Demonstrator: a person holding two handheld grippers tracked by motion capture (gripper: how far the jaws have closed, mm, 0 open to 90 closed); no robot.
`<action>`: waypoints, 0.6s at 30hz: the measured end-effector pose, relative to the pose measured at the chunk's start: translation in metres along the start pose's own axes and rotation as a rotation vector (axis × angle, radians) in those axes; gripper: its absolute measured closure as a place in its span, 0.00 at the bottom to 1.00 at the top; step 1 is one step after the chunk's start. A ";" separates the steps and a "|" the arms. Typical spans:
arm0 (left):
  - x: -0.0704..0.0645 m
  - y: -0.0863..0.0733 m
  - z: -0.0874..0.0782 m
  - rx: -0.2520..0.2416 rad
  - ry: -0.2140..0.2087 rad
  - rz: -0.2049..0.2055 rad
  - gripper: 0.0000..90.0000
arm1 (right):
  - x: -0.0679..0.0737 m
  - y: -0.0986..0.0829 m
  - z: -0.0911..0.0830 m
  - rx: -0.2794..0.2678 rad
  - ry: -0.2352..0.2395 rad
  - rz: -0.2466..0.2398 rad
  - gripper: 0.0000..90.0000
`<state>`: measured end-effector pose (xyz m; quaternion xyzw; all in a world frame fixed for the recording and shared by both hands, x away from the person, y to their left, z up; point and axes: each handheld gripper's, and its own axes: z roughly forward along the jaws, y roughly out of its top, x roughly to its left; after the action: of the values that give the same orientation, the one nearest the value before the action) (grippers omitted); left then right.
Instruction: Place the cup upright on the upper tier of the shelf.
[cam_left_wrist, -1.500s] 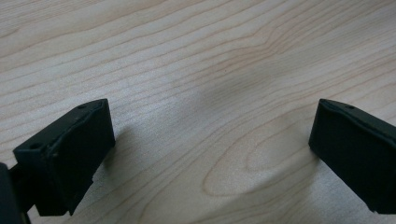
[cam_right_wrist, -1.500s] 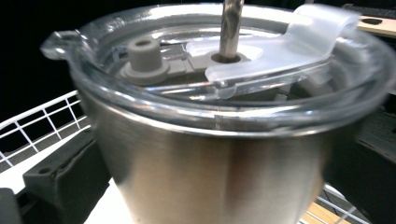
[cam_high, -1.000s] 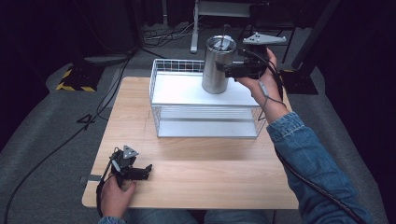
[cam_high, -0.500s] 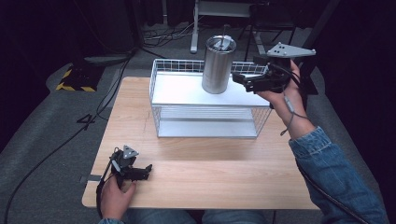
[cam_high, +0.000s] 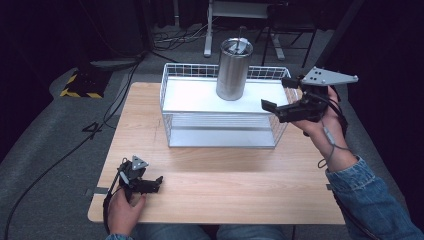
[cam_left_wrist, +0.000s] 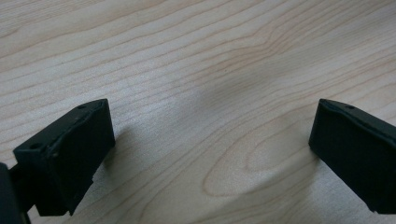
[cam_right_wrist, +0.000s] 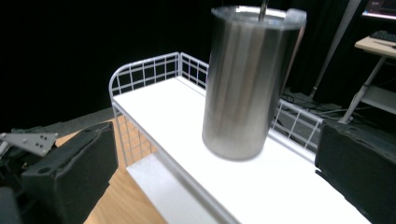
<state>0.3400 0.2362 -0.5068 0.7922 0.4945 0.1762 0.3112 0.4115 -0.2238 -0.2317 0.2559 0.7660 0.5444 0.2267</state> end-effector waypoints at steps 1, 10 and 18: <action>0.000 0.000 0.000 0.000 0.000 0.000 0.01 | 0.001 -0.007 -0.005 0.015 -0.003 0.011 0.00; 0.000 0.000 0.000 0.001 0.003 0.000 0.01 | 0.005 -0.039 -0.027 0.065 -0.032 -0.013 0.00; 0.000 0.000 0.000 -0.001 0.005 0.000 0.01 | 0.005 -0.067 -0.041 0.102 -0.030 0.010 0.00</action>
<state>0.3405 0.2358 -0.5068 0.7916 0.4953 0.1782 0.3103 0.3720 -0.2686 -0.2831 0.2793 0.7878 0.5020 0.2222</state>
